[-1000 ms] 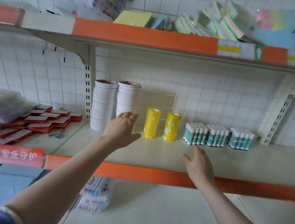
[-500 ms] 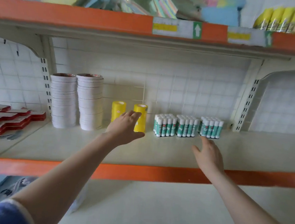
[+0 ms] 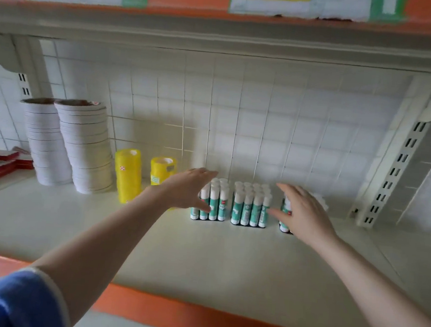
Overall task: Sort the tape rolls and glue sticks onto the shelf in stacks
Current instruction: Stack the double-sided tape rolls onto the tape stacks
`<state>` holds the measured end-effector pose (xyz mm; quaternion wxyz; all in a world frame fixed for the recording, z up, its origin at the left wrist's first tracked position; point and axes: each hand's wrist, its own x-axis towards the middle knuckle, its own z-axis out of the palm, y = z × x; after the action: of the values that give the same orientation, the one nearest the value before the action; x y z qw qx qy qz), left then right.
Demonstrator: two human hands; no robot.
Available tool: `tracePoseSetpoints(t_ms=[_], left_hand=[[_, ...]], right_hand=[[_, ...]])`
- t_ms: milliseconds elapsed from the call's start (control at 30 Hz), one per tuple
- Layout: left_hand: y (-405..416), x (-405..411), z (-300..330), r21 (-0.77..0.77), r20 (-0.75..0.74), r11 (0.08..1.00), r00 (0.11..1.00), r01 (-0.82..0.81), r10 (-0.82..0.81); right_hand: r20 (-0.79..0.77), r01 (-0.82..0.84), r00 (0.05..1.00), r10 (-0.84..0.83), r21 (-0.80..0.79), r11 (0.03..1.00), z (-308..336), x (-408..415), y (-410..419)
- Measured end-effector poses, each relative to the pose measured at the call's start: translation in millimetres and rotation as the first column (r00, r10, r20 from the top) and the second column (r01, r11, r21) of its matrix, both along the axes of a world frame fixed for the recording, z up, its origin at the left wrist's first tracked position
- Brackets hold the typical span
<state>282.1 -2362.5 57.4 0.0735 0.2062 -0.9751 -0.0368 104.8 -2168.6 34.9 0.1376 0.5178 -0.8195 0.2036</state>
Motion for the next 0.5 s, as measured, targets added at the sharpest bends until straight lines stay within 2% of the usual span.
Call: tracePoseSetpoints(t_ms=[133, 267, 500], left_hand=[[-13, -11, -3, -0.015, 0.087, 1.000, 0.996, 0.021, -0.019], [-25, -17, -7, -0.034, 0.132, 0.998, 0.990, 0.053, -0.048], [-37, -21, -7, -0.091, 0.118, 0.987, 0.986, 0.129, -0.118]], right_hand=[[0.002, -0.111, 0.994, 0.112, 0.130, 0.985, 9, -9, -22], [0.028, -0.145, 0.989, 0.142, 0.229, 0.963, 10, -14, -40], [0.025, -0.144, 0.990, 0.142, 0.238, 0.961, 7, -19, -58]])
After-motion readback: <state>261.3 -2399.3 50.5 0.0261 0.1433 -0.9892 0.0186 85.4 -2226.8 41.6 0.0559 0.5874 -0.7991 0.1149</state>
